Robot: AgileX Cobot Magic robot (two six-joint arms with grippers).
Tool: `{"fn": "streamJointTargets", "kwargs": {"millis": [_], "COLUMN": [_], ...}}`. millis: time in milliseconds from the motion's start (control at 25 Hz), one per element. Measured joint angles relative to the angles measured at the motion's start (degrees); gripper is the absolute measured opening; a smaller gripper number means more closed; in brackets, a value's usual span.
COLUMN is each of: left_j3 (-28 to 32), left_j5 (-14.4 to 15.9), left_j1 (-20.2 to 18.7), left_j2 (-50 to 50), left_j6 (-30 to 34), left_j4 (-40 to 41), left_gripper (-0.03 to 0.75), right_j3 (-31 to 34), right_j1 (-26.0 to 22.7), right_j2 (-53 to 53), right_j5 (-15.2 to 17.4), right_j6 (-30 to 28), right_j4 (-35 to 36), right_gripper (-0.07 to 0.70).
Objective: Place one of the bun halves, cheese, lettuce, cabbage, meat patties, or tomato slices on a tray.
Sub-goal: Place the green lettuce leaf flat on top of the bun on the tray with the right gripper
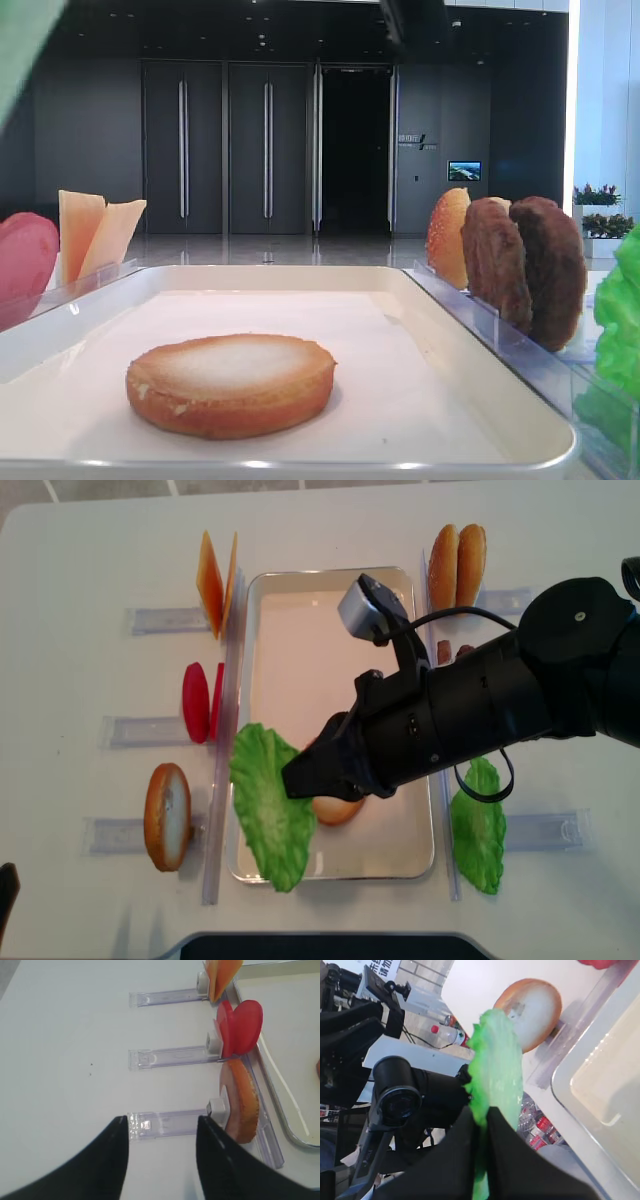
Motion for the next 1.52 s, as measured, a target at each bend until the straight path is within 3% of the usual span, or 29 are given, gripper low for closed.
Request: {"fn": "streamJointTargets", "kwargs": {"millis": [280, 1120, 1520], "left_j3": [0.0, 0.0, 0.0], "left_j5": [0.0, 0.0, 0.0], "left_j1": [0.0, 0.0, 0.0], "left_j2": [0.0, 0.0, 0.0], "left_j6": [0.0, 0.0, 0.0], "left_j4": [0.0, 0.1, 0.1], "left_gripper": [0.342, 0.342, 0.342], "right_j3": [1.6, 1.7, 1.7], "right_j1": [-3.0, -3.0, -4.1], "right_j2": [0.6, 12.7, 14.0], "right_j5": [-1.3, -3.1, -4.6], "right_j6": [-4.4, -15.4, -16.4], "right_j4": [2.8, 8.6, 8.6], "right_gripper": [0.044, 0.044, 0.044]}}
